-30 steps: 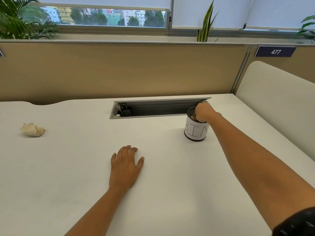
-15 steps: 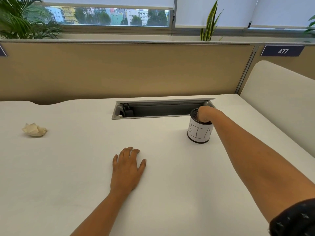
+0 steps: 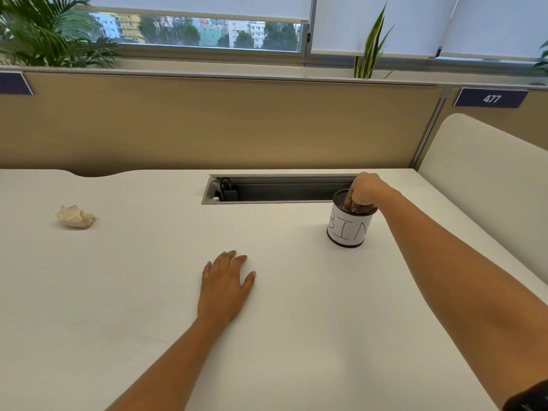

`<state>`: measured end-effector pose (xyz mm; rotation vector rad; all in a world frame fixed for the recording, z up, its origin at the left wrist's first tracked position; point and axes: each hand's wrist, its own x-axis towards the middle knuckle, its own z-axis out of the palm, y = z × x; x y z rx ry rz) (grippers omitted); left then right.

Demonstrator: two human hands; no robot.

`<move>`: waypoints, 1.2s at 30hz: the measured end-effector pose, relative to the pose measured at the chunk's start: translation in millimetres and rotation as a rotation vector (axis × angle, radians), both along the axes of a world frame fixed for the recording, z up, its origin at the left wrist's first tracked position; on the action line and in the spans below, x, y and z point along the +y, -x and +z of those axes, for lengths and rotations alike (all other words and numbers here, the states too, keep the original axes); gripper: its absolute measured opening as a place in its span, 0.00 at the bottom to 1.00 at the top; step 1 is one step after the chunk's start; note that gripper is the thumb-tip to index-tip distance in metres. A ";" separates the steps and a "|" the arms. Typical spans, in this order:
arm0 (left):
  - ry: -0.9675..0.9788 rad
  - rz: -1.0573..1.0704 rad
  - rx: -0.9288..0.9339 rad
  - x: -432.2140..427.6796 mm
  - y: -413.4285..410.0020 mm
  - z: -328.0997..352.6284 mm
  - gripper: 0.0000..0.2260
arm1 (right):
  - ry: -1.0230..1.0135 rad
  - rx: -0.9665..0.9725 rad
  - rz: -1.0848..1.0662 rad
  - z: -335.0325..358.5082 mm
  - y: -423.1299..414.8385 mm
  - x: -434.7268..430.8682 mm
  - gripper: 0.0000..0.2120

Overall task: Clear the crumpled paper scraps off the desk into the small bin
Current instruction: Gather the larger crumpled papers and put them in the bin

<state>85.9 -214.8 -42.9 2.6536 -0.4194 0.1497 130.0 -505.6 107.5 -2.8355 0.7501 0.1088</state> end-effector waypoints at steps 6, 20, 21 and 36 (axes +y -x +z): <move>-0.024 -0.004 0.017 7.4 6.4 0.7 0.21 | -0.026 -0.548 -0.038 -2.8 22.2 30.8 0.10; -0.114 0.134 0.077 118.7 2.7 6.6 0.24 | -0.152 -0.394 0.395 -108.2 34.7 211.8 0.12; -0.118 0.157 0.078 130.3 0.4 7.8 0.24 | -0.153 -0.379 0.421 -109.0 31.5 224.2 0.12; -0.119 0.476 0.098 284.9 -67.4 2.6 0.25 | -0.221 -0.287 0.737 -117.1 -52.3 389.0 0.16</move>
